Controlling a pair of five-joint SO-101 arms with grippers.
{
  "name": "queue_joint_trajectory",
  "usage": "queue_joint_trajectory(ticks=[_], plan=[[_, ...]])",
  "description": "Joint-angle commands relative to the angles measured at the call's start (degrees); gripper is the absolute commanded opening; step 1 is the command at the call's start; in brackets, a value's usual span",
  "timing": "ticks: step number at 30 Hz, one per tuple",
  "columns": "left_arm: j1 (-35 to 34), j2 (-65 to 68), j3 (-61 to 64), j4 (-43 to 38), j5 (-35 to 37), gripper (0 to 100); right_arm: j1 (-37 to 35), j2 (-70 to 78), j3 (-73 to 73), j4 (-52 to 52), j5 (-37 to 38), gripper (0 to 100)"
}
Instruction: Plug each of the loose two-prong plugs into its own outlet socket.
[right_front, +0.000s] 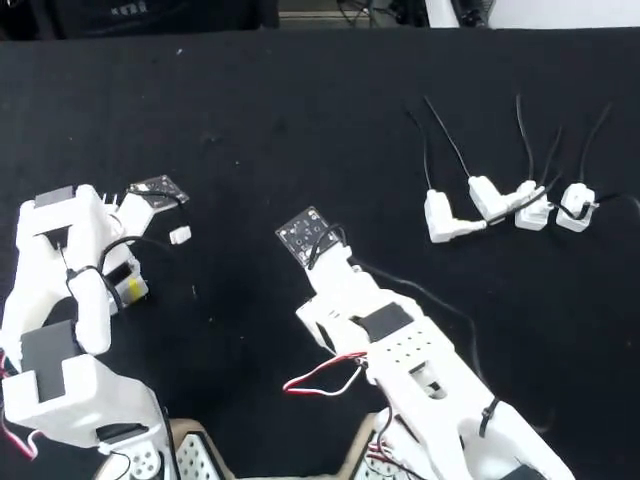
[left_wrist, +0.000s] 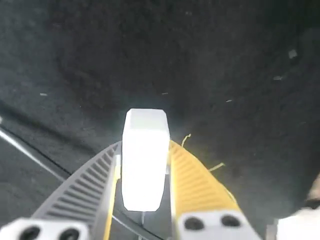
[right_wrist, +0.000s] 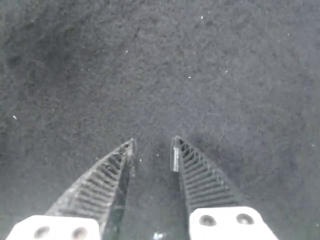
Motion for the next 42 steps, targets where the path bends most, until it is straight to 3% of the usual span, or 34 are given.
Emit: queue_joint_trajectory(ticks=[1,5,8,13,21,26,31,34,39,42], plan=[[7.1,-5.1,-7.3,6.0,18.2,3,-0.4,0.4,-0.2,-1.1,0.0,11.0],[14.0,-8.8,-12.8,6.9,45.0,3,-0.4,0.4,-0.2,-1.1,0.0,11.0],[16.4,-9.1,-16.2,6.7,58.2,3,-0.4,0.3,-0.2,-1.0,0.0,11.0],[16.6,-6.1,-21.4,6.6,65.4,3,-0.4,0.4,-0.2,-1.0,0.0,11.0],[18.9,11.4,-30.5,3.1,81.1,3,-0.4,0.4,-0.1,-0.9,0.0,11.0],[22.7,21.4,-34.9,5.9,81.3,4,-0.4,0.1,-0.2,-0.9,0.0,11.0],[26.6,25.0,-43.5,15.6,78.8,23,-0.4,0.1,-0.3,-0.9,0.0,11.0],[26.2,24.6,-49.2,20.4,74.4,30,-0.4,0.1,-0.3,-0.9,0.0,11.0],[20.6,24.1,-59.5,28.0,60.8,30,-0.4,0.1,-0.2,-0.9,0.0,11.0],[15.4,24.4,-61.6,28.1,52.1,30,-0.4,0.0,-0.4,-0.9,0.0,11.0]])
